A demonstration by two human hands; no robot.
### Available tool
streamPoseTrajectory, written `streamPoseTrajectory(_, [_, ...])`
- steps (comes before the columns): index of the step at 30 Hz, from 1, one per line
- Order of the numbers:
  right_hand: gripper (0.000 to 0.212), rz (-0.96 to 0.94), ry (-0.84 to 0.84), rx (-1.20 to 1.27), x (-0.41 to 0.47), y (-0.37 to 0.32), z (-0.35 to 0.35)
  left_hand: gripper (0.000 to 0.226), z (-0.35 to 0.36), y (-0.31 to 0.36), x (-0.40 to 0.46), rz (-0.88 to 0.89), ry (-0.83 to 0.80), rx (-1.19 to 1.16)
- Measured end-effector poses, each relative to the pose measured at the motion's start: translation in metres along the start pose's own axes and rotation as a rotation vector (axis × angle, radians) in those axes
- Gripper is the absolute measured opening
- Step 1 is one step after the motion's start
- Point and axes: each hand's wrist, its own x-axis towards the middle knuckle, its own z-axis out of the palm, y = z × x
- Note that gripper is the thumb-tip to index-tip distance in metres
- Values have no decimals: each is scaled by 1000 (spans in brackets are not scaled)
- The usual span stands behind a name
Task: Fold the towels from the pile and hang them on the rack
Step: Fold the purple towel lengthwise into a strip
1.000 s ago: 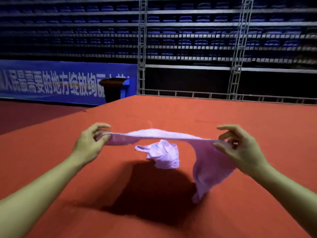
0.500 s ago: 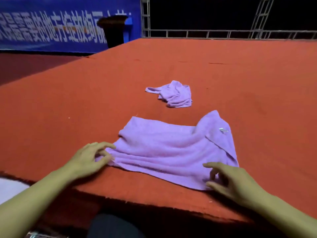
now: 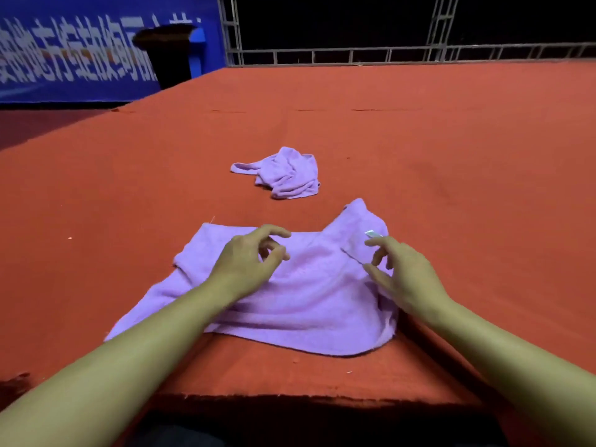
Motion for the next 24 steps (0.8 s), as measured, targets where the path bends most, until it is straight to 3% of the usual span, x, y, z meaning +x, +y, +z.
streamPoseTrajectory(4, [63,157,-171,-151,37,23,13,26,52,28,42,-5,-58,-36])
streamPoseTrajectory(6, [59,197,-205,-181,43,33,21,25,71,33,58,-42,-65,-58])
streamPoseTrajectory(10, [39,277,52,41,34,50,4,23,90,33,80,-136,-61,-97])
streamPoseTrajectory(16, [46,546,244,497,-25,82,-53,22,125,50,101,-113,-93,-124])
streamPoseTrajectory(20, [57,664,339,494,-74,100,-92,17,162,77,109,5,-148,-135])
streamPoseTrajectory(24, [61,673,312,252,-120,107,-118,21,197,89,122,154,-162,-21])
